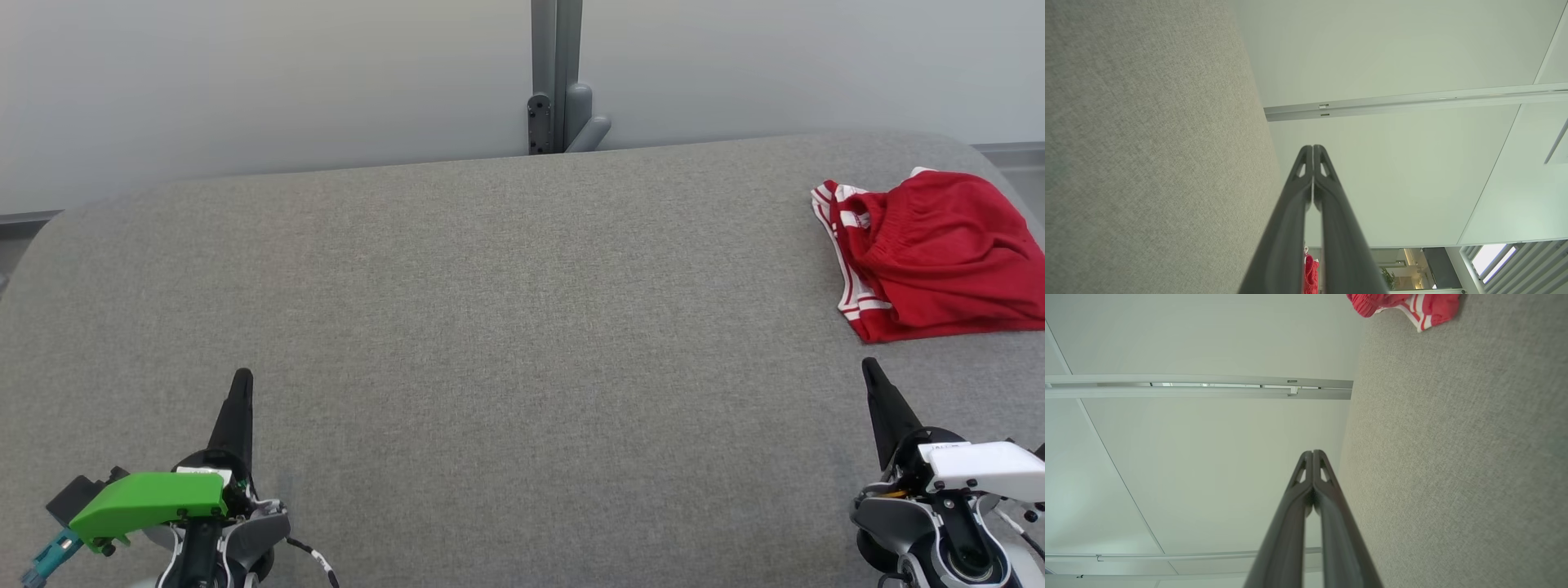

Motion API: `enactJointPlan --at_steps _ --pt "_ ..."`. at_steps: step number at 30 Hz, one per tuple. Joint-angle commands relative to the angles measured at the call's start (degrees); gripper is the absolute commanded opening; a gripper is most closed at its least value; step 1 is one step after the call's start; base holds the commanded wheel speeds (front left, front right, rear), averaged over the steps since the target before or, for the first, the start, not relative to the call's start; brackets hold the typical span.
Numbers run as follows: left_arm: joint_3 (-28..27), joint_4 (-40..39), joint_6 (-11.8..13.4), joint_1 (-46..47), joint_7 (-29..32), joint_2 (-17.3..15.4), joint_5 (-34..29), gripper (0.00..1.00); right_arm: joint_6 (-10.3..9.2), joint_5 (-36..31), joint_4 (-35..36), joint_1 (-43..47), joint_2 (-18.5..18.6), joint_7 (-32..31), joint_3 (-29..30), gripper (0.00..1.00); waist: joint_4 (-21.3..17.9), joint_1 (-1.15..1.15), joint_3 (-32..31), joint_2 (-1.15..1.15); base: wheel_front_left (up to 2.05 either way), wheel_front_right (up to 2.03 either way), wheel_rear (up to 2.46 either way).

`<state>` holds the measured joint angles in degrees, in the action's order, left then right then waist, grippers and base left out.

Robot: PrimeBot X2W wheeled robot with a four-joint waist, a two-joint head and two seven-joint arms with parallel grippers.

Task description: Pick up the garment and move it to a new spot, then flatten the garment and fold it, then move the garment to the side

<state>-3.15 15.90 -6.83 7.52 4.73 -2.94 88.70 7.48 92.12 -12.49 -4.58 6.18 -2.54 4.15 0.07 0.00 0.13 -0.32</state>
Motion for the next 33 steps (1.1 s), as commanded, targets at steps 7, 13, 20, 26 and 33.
enactJointPlan --at_steps 7,13,20,26,33 --pt "-0.5 0.2 -0.8 1.3 0.8 0.1 3.3 0.0 0.02 3.6 0.4 0.6 0.5 -1.0 0.6 0.0 -0.1 0.0 -0.1 0.31 0.0 0.0 0.0" --pt "-0.6 0.2 -0.9 1.3 1.1 0.1 3.9 0.0 0.02 4.4 0.4 0.6 0.5 -1.1 0.7 0.0 -0.1 0.0 -0.1 0.32 0.0 0.0 0.0" --pt "-0.6 0.2 -0.9 1.3 1.1 0.1 3.9 0.0 0.02 4.4 0.4 0.6 0.4 -1.2 0.8 0.0 -0.1 0.0 -0.1 0.32 0.0 0.0 0.0" --pt "-0.6 0.2 -0.9 1.3 1.1 0.1 3.9 0.0 0.02 4.3 0.4 0.6 0.4 -1.2 0.8 0.0 -0.1 0.0 -0.1 0.32 0.0 0.0 0.0" --pt "-0.6 0.2 -0.9 1.3 1.1 0.1 3.9 0.0 0.02 4.3 0.4 0.6 0.4 -1.2 0.8 0.0 -0.1 0.0 -0.1 0.32 0.0 0.0 0.0"
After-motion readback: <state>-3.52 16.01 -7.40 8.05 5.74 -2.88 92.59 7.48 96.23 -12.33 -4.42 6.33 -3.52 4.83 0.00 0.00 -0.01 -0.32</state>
